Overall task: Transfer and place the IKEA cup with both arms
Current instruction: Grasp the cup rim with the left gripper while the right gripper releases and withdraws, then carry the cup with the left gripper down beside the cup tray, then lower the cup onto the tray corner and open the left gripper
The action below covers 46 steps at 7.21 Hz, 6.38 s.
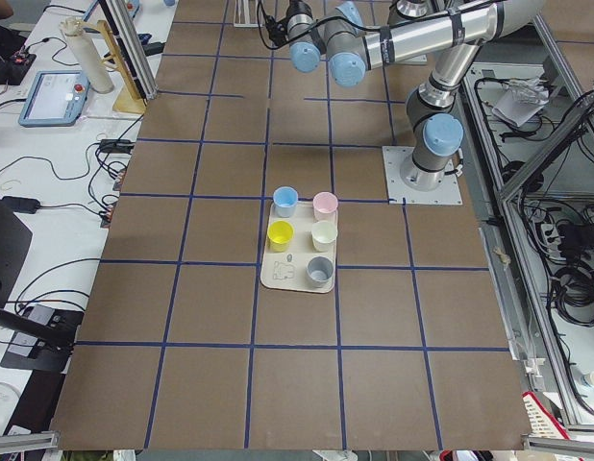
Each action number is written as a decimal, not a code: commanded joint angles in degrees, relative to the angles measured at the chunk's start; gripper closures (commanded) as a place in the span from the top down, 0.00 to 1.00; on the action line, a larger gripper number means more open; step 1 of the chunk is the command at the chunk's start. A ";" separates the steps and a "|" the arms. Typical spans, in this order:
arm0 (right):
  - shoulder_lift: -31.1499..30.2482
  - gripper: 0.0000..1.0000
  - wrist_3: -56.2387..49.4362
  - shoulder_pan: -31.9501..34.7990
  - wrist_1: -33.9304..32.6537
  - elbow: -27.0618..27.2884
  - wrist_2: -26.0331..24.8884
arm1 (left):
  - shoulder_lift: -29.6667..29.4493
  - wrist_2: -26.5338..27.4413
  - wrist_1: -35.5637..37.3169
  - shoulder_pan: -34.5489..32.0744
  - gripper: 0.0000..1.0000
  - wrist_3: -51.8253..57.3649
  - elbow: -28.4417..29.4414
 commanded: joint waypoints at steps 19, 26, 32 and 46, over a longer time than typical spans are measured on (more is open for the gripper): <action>1.80 1.00 41.79 3.81 -45.94 -2.96 -73.75 | -13.80 77.17 21.64 44.49 0.00 60.63 20.51; 2.59 1.00 41.71 7.25 -48.52 -2.60 -73.49 | -32.43 67.26 28.25 52.53 0.00 88.12 28.08; 2.95 1.00 41.00 8.39 -50.11 -2.87 -72.96 | -36.41 67.24 32.29 53.06 0.00 95.24 24.83; 3.12 1.00 40.74 7.87 -50.02 -3.22 -73.13 | -33.70 64.95 29.04 49.57 0.90 83.25 29.20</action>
